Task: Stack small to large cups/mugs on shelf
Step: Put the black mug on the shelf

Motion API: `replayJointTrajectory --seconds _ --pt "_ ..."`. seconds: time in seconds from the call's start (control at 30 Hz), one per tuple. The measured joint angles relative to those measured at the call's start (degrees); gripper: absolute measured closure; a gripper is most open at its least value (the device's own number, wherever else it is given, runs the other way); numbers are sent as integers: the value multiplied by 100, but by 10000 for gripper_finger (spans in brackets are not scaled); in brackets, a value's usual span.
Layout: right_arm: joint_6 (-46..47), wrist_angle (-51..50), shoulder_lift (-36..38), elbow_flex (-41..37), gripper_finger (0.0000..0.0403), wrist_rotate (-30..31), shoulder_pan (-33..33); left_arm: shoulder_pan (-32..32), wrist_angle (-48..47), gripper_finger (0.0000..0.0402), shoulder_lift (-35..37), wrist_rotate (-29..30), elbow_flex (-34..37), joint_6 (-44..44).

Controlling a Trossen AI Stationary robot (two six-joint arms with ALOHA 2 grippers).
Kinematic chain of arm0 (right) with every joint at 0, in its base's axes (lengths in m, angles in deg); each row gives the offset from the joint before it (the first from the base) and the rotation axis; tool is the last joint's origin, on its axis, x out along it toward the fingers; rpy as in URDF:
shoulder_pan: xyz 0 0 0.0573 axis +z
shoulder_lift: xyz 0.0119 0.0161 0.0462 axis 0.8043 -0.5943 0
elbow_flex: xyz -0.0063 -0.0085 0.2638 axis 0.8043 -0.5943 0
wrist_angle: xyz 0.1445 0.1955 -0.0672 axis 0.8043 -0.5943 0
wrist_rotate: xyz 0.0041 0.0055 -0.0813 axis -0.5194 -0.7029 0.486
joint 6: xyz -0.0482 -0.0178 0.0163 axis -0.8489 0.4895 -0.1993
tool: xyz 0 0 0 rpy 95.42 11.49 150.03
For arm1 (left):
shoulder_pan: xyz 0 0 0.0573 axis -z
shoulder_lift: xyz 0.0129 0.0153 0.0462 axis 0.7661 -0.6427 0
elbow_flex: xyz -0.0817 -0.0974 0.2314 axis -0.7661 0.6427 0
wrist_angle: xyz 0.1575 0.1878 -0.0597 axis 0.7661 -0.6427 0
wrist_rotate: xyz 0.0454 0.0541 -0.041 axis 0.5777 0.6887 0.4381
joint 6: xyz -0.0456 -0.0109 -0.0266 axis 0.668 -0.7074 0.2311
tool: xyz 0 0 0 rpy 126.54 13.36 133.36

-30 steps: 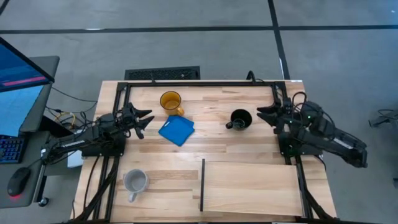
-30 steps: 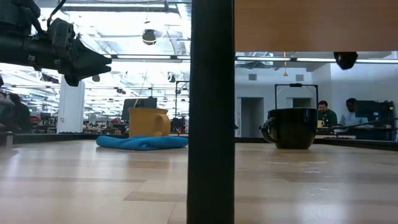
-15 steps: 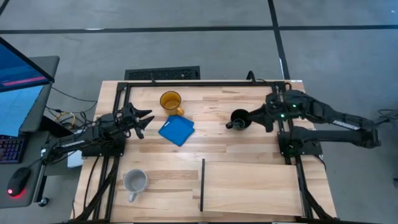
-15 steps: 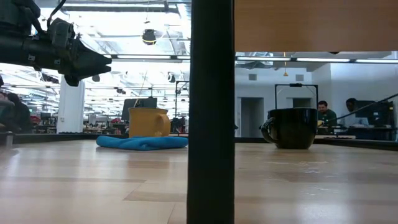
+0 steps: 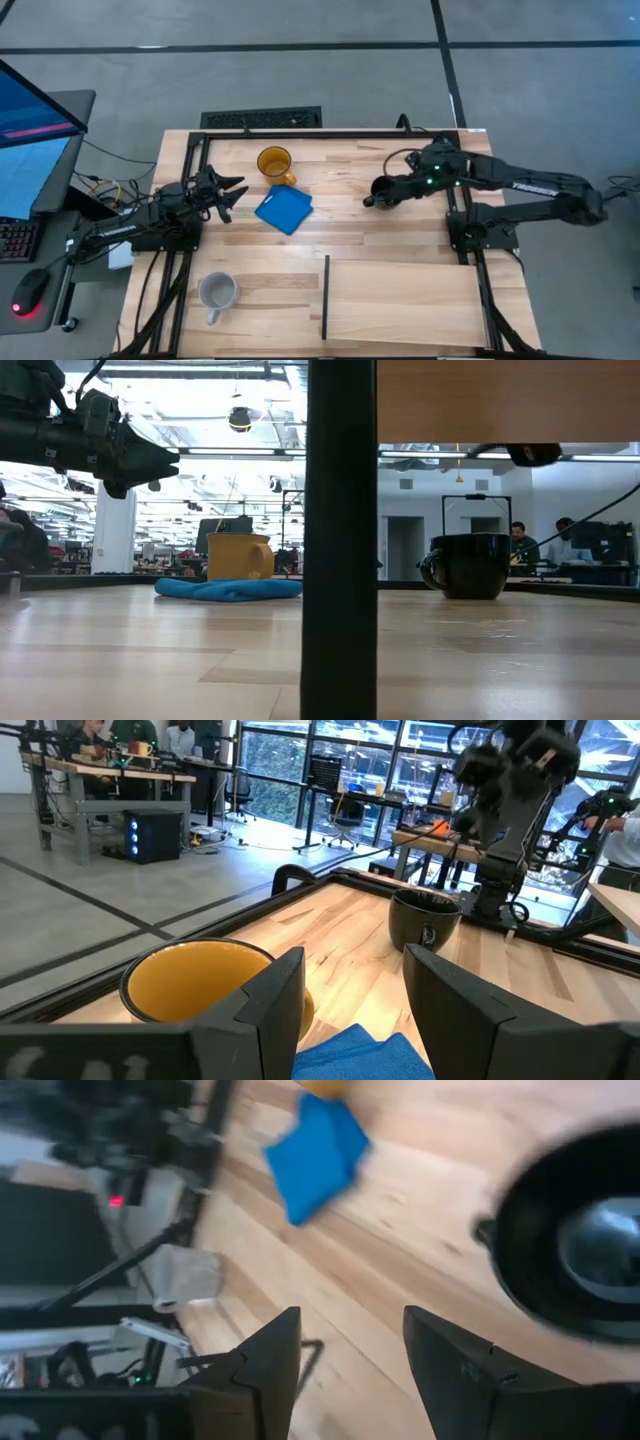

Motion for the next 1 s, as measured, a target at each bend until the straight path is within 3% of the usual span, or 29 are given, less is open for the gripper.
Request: replayJointTrajectory --seconds 0.23,0.63,1.0 --pt "482 -20 -239 -2 203 -198 230 2 0 239 2 -2 0 138" --pt "786 1237 -547 -4 203 -130 395 2 0 239 1 -17 0 346" --pt "-25 864 -599 -9 203 -446 -70 0 0 239 0 -20 0 346"
